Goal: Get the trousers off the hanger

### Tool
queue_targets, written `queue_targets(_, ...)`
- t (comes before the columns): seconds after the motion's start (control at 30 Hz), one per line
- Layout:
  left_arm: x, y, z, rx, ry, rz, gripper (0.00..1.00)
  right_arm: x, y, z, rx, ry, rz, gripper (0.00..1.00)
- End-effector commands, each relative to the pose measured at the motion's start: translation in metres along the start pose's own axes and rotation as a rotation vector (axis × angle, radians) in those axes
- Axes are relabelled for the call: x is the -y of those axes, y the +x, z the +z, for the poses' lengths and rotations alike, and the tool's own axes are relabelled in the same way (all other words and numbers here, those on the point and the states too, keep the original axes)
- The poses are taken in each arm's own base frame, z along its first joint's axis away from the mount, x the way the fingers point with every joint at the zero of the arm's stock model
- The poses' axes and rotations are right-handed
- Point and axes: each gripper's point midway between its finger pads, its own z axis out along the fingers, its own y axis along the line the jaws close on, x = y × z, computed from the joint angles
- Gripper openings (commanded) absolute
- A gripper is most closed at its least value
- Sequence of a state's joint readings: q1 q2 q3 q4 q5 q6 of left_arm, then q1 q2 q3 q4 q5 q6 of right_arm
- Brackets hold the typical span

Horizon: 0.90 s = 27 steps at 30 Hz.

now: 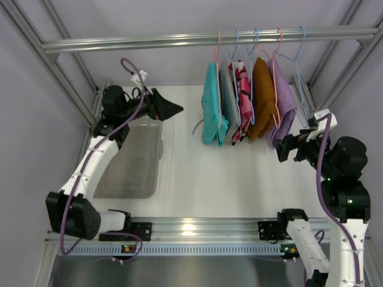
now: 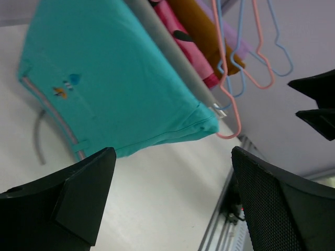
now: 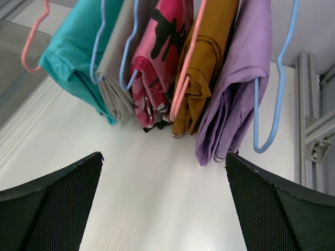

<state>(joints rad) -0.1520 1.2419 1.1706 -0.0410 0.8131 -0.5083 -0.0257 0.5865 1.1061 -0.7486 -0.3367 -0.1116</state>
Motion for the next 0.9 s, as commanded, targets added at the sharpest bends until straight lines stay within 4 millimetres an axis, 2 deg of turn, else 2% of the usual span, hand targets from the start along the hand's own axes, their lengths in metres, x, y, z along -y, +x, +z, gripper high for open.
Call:
queue_targets(0.0,0.063,-0.028,0.027,0.069,0.297,0.041,0.96,-0.015,-0.011,-0.006,-0.002,-0.083,0.027,1.00)
queue_targets(0.07,0.076,-0.027,0.045,0.086,0.382,0.022,0.94,-0.018,-0.011,-0.006,-0.018,-0.100,0.035,0.99)
queue_targets(0.13,0.079,-0.029,0.058,0.108,0.411,0.005,0.91,-0.021,-0.016,-0.008,-0.020,-0.117,0.040,0.99)
queue_targets(0.17,0.081,-0.022,0.071,0.094,0.435,-0.021,0.89,-0.021,-0.016,-0.007,-0.029,-0.121,0.043,1.00)
queue_targets(0.2,0.088,-0.032,0.076,0.124,0.454,-0.003,0.86,-0.021,-0.019,-0.008,-0.029,-0.123,0.041,0.99)
queue_targets(0.23,0.091,-0.033,0.082,0.124,0.464,-0.004,0.86,-0.021,-0.019,-0.008,-0.033,-0.120,0.038,1.00)
queue_targets(0.27,0.093,-0.026,0.095,0.107,0.478,-0.020,0.84,-0.019,-0.019,-0.007,-0.038,-0.116,0.039,1.00)
queue_targets(0.33,0.105,-0.038,0.103,0.138,0.501,-0.008,0.81,-0.017,-0.023,-0.006,-0.031,-0.109,0.032,0.99)
queue_targets(0.37,0.107,-0.032,0.113,0.126,0.509,-0.019,0.81,-0.017,-0.023,-0.004,-0.035,-0.110,0.034,0.99)
queue_targets(0.43,0.112,-0.040,0.121,0.149,0.514,-0.016,0.80,-0.017,-0.026,-0.002,-0.032,-0.116,0.036,0.99)
queue_targets(0.47,0.111,-0.035,0.129,0.139,0.516,-0.026,0.79,-0.016,-0.025,0.000,-0.037,-0.118,0.039,0.99)
queue_targets(0.7,0.102,-0.034,0.152,0.168,0.462,-0.075,0.75,-0.017,-0.039,-0.003,-0.010,-0.118,0.039,0.99)
queue_targets(0.87,0.103,-0.028,0.160,0.168,0.463,-0.113,0.73,-0.017,-0.038,-0.004,-0.011,-0.118,0.037,1.00)
